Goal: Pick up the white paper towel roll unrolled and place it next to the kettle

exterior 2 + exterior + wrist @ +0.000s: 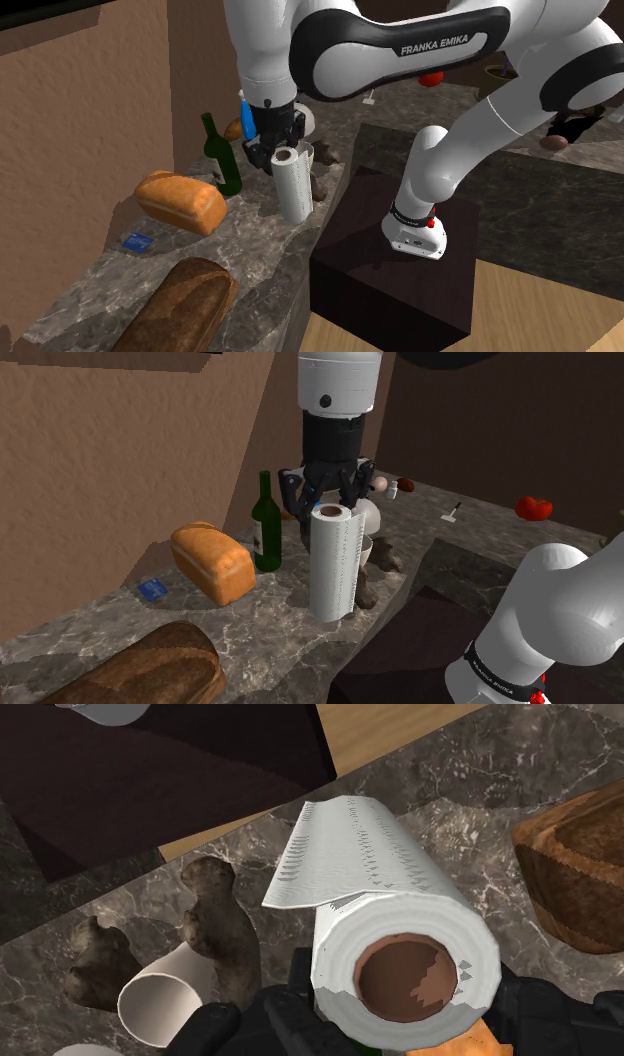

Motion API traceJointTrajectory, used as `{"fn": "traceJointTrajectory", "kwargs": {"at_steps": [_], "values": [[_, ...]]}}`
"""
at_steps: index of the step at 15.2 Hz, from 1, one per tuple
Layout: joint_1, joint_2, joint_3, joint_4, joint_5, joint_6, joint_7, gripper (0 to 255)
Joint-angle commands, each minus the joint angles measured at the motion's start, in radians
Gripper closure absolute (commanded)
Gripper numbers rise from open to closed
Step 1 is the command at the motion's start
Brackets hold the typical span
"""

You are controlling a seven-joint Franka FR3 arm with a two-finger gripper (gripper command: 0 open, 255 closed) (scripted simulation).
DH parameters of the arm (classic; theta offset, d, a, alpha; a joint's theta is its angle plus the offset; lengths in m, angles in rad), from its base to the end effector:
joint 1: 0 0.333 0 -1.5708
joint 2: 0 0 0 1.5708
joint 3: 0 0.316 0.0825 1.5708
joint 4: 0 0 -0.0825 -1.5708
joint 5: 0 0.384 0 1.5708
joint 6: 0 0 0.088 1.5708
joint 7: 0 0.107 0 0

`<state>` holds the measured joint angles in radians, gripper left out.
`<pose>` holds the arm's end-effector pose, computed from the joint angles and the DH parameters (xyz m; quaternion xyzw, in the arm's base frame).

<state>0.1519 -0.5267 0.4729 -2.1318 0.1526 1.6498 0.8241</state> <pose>0.3012 0.2812 0.5851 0.9902 -0.1338 0.0242 0.0312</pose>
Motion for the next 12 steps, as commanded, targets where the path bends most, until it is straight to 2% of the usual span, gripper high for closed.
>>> {"fn": "traceJointTrajectory", "kwargs": {"at_steps": [1,12], "values": [[-0.001,-0.001,-0.004,0.024,-0.002,-0.025,-0.001,255],[-0.015,0.039,-0.015,0.204,-0.022,-0.167,0.004,255]]}}
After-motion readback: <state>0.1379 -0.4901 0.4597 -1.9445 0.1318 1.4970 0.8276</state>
